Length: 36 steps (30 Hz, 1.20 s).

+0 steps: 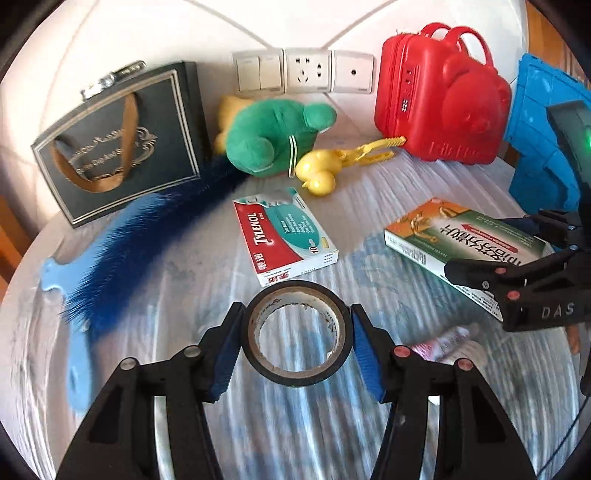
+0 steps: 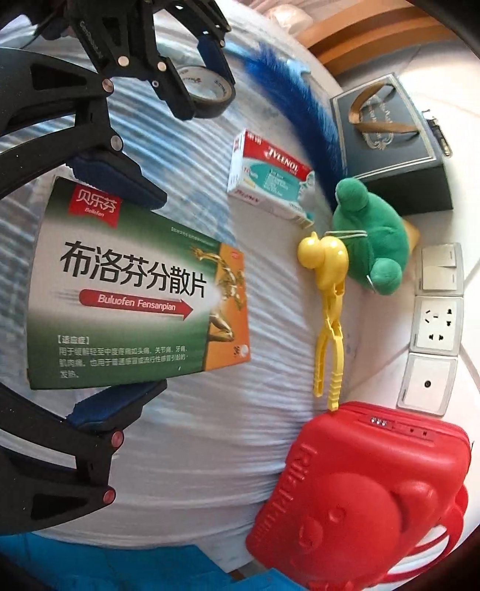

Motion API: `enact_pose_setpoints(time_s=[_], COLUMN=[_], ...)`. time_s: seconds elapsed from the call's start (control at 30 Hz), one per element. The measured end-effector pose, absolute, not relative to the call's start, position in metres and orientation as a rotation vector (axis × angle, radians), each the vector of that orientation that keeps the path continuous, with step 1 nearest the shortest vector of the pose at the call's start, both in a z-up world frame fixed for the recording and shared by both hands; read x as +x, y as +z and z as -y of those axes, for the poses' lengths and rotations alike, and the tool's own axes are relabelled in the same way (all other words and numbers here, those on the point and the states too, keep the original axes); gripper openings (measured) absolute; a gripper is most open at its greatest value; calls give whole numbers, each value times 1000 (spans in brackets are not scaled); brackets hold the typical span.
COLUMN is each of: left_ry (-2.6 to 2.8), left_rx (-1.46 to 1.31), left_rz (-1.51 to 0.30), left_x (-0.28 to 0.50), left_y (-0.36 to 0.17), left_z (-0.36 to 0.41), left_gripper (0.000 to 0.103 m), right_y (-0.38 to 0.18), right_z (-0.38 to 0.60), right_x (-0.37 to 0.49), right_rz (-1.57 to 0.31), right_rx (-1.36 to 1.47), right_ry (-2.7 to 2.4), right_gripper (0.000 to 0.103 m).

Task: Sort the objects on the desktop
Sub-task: 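Grasp the black tape roll with left gripper while right grasps the green ibuprofen box, then carry the tape roll and green box into the blue crate and release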

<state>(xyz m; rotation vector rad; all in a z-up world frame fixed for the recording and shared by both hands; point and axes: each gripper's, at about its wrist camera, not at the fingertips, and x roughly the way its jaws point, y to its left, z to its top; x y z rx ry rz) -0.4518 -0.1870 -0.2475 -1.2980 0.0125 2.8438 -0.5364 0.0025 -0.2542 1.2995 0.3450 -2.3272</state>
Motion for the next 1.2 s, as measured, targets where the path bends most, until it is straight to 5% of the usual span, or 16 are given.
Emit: enact_pose_setpoints(time_s=[0.13,0.17,0.2,0.27,0.33,0.4,0.47,0.5,1.03,1.1,1.2], left_ry=[2831,2826,2826,2815,2806,2802,2802,2801,2776,2774,2767], left_rx=[-1265,-1264,-1263,-1266,-1286,-1282,-1279,-1273,-1284,-1285,-1285], left_rz=[-48,-61,-77,-76,-56,-50,-51,-44,-14,-12,-21], left_x=[-425,-419,-413,-407,-404,-403,-404,-405,-410,-410,-410], left_y=[-231,-229,-228,-229,-232,-232,-232,-232,-238,-238,-238], left_z=[179,177,175,172,172,172,172,173,172,172,170], left_gripper=[55,55,55,55,55,55,55,55,55,55,55], right_y=[-240,-237,-240,-250,-262,-259,-257,-259,-288,-292,-292], right_z=[-6,-8,-9,-13,-17,-22,-27,-26,17,21,17], right_x=[-520,-514,-511,-512,-516,-520,-524,-526,-546,-544,-543], right_rz=[-371,-375,-386,-398,-420,-358,-300,-304,-446,-532,-450], right_rx=[1273,1270,1275,1332,1396,1406,1414,1420,1476,1468,1471], right_ry=[-2324,-2320,-2311,-2289,-2281,-2291,-2282,-2268,-1863,-1924,-1938], right_gripper=[88,78,54,41,41,55,100,103,102,90,88])
